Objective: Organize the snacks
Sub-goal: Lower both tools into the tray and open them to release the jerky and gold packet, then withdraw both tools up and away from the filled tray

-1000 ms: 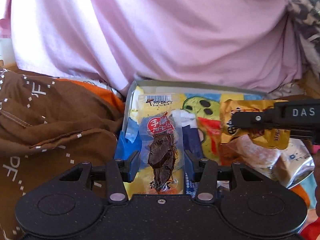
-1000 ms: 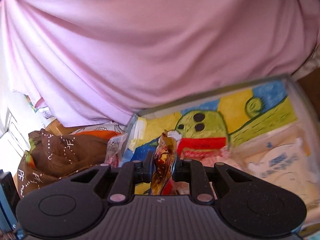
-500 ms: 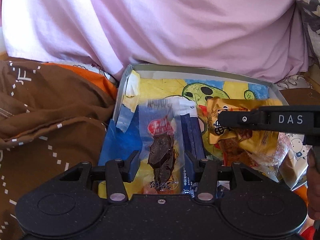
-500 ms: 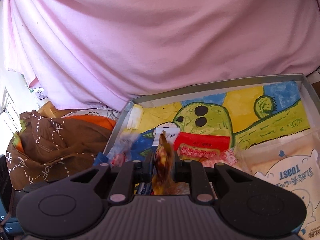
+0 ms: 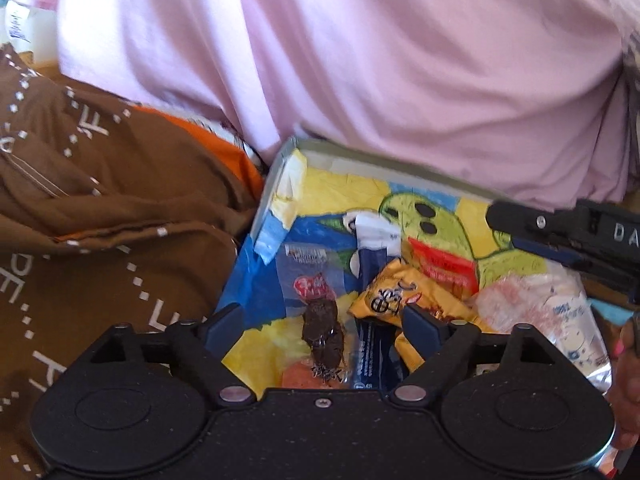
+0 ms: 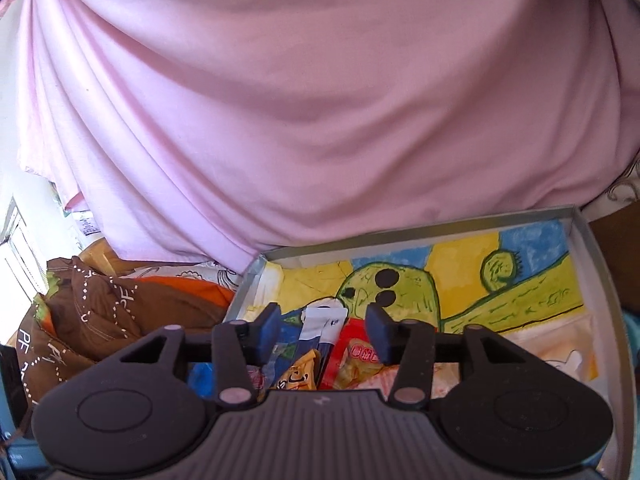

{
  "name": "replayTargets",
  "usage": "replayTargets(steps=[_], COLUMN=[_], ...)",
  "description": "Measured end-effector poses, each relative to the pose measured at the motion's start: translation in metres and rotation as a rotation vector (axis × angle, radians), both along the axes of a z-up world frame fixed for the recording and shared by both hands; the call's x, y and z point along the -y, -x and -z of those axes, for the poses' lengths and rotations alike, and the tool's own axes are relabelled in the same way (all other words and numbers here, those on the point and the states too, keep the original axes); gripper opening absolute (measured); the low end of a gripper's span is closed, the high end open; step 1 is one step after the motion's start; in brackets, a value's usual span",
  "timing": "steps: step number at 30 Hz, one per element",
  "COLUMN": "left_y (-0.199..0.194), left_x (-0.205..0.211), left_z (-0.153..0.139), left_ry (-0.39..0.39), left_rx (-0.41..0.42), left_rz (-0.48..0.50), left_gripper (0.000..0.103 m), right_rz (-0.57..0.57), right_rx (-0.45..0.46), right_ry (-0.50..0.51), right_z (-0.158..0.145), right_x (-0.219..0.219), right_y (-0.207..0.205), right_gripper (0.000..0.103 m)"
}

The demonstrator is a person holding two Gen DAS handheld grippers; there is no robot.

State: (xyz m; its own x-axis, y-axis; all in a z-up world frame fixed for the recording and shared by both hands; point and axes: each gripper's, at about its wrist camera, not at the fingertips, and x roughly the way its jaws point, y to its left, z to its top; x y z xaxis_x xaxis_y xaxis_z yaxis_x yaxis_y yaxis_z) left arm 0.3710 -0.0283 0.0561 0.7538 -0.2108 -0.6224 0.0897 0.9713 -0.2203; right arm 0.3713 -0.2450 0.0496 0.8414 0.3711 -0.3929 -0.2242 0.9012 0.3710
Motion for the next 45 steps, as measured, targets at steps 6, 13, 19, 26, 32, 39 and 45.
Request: replayTargets(steps=[6,13,19,26,32,39,45], left_y=[0.016,0.036,0.057,0.089,0.119,0.146,0.168], left_x=[-0.005,-0.003,0.011,0.022,0.026,0.028,0.031], left_z=[-0.018,-0.038,-0.054,-0.067,-0.070,-0.068,-0.067], left_ry=[0.014,0.025,0.020,0.000,-0.017,-0.007,-0.018], left_rx=[0.073,0.136,0.172,0.216,0.233,0.255,0.294], left_rz=[-0.057,-0.099,-0.096,-0.087,-0.101,-0.127,-0.128], left_gripper=[0.095,0.098,0.099,0.101,0.102,0.102,0.102], right_rz=[0.001,0.019,0.032,0.055,0.064,0.083,0.096], right_rx=[0.054,0.110,0.161,0.206,0.251,0.279,0.289], right_ry=[0.033,0.085,0.112,0.127,0.198,0.214,0.226], right_z=[-0.006,-0.018,-0.036,-0.048,-0.052,-0.054,-0.049], right_x=[0.009,0.019,0.023,0.032,0.034,0.035,0.037], right_y=[0.022,0.053,0.084,0.119,0.148,0.173,0.196], right_gripper=[0.068,0.081,0.094,0.103,0.103,0.103,0.103])
